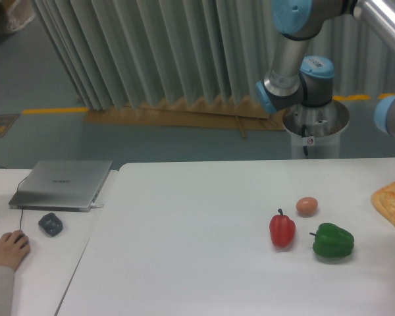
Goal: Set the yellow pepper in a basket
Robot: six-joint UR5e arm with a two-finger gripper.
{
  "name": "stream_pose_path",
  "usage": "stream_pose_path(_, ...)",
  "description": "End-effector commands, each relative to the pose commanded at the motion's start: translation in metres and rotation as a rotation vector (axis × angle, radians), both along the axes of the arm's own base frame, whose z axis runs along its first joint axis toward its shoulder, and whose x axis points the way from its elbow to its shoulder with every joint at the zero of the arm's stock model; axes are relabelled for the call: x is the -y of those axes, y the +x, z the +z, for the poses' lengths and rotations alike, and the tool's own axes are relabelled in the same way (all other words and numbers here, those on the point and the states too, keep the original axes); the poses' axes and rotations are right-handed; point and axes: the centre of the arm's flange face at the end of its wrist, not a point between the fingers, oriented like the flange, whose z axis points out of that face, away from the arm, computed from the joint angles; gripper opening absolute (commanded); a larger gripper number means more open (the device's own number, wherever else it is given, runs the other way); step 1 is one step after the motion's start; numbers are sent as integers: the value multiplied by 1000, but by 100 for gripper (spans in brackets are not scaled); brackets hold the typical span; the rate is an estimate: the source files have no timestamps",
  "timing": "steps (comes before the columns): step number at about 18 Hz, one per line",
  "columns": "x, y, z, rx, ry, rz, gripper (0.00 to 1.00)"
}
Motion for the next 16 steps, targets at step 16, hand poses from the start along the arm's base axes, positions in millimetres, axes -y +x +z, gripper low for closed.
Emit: stream_pose_path(16,0,122,19,263,-61,-122,100)
